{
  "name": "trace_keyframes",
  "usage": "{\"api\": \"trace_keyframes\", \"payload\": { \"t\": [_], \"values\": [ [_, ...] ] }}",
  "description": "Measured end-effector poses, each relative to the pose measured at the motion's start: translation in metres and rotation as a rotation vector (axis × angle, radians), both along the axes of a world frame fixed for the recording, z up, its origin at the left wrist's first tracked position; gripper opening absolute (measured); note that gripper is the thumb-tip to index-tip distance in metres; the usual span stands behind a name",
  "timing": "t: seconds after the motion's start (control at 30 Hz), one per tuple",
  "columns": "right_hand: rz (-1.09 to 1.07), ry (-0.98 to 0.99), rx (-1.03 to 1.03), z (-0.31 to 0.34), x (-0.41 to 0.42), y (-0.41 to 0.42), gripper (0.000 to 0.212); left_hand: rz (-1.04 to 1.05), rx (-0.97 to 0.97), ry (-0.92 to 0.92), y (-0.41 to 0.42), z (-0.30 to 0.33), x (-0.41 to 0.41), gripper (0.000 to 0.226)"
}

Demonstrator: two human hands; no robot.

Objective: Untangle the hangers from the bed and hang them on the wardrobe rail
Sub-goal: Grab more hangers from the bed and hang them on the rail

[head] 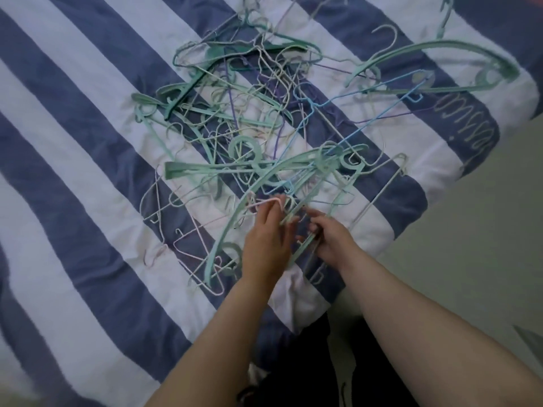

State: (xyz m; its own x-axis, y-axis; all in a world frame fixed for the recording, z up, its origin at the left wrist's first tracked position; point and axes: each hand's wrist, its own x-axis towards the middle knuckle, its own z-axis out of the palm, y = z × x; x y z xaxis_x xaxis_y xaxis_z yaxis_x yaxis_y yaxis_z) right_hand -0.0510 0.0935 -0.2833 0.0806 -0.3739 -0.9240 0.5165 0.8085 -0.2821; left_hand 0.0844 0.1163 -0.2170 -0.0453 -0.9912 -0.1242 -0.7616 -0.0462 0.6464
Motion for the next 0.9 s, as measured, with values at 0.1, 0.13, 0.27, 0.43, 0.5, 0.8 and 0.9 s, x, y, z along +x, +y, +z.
{"api": "trace_keyframes", "payload": {
  "t": [0.1,0.13,0.27,0.43,0.5,0.8,0.9],
  "values": [
    [-0.069,-0.035,-0.070,0.029,0.002,0.009,0.026,0.186,-0.126,0.039,-0.021,0.029,0.014,0.042],
    [-0.087,-0.049,-0.090,0.040,0.004,0.012,0.026,0.235,-0.144,0.045,-0.028,0.039,0.019,0.044],
    [-0.057,-0.007,-0.157,0.074,0.009,0.018,0.038,0.455,-0.011,0.193,-0.057,0.059,0.039,0.065],
    [0.041,-0.020,-0.199,0.107,0.017,0.013,0.037,0.208,0.587,0.053,-0.068,0.034,0.051,0.044],
    [0.124,0.009,-0.237,0.118,0.019,0.009,0.027,0.128,0.808,0.181,-0.060,0.021,0.049,0.049],
    [0.602,0.277,-0.637,0.181,0.019,-0.015,0.039,0.374,0.657,0.535,-0.055,0.075,0.036,0.036],
    [0.514,0.311,-0.670,0.220,0.029,-0.043,0.035,0.394,0.503,0.337,-0.076,0.127,0.040,0.008]
  ]
}}
